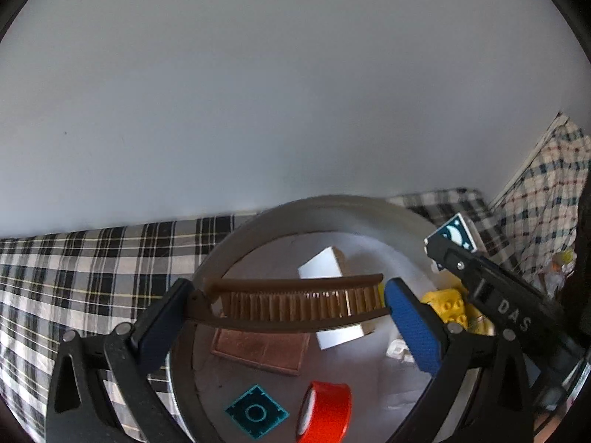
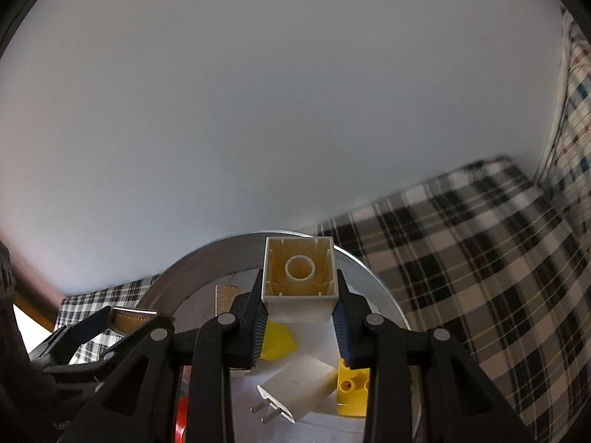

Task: Organize rigid objects
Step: 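Open right tool to drop the cream brick into the tin, then lower the brown comb into the tin and open left tool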

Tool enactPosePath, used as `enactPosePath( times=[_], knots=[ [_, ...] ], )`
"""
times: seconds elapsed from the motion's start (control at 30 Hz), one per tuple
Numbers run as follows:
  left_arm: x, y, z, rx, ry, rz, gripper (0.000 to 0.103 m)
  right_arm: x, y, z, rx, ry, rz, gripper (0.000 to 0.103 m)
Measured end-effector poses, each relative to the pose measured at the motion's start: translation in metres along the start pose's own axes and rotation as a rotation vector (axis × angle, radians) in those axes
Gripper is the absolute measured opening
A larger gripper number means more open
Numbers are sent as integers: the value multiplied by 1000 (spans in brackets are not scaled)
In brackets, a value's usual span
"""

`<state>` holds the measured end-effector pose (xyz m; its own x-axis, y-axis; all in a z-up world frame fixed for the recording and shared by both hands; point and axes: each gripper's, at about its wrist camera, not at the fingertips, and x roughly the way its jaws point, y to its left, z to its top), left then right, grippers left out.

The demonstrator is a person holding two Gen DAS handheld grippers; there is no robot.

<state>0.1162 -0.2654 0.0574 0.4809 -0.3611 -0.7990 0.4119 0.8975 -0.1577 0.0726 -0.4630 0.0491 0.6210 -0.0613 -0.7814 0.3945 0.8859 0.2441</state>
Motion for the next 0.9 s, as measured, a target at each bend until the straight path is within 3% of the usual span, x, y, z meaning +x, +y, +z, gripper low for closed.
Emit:
enactPosePath(
  times=[0.17, 0.23, 0.27, 0.3, 0.33, 0.43, 0.57, 0.67, 0.83, 0.9],
  knots=[
    [19, -5, -2, 31, 78, 66, 103, 25, 2, 0, 19, 111, -2, 35],
    [30, -14, -6, 98, 117, 104, 103, 31, -1, 0, 42, 147, -14, 48],
    [38, -18, -8, 115, 150, 118, 103, 30, 1, 0, 34, 146, -6, 64],
    [39, -22, -9, 105, 148, 104, 103, 30, 5, 0, 19, 152, -21, 91],
    [40, -27, -9, 97, 155, 104, 103, 31, 7, 0, 13, 154, -33, 94],
    [43, -35, -9, 102, 187, 106, 103, 32, 12, 0, -7, 163, -59, 94],
    [33, -35, -8, 99, 187, 14, 103, 28, 12, -5, 18, 157, -54, 95],
    [22, -26, -7, 58, 167, -67, 103, 2, 11, -8, 53, 74, -17, 94],
    [3, -19, -6, 46, 117, -125, 103, -27, -5, -8, 154, -40, 24, 94],
    [4, -20, -7, 43, 133, -163, 103, -32, -6, -8, 173, -63, 33, 94]
  ],
)
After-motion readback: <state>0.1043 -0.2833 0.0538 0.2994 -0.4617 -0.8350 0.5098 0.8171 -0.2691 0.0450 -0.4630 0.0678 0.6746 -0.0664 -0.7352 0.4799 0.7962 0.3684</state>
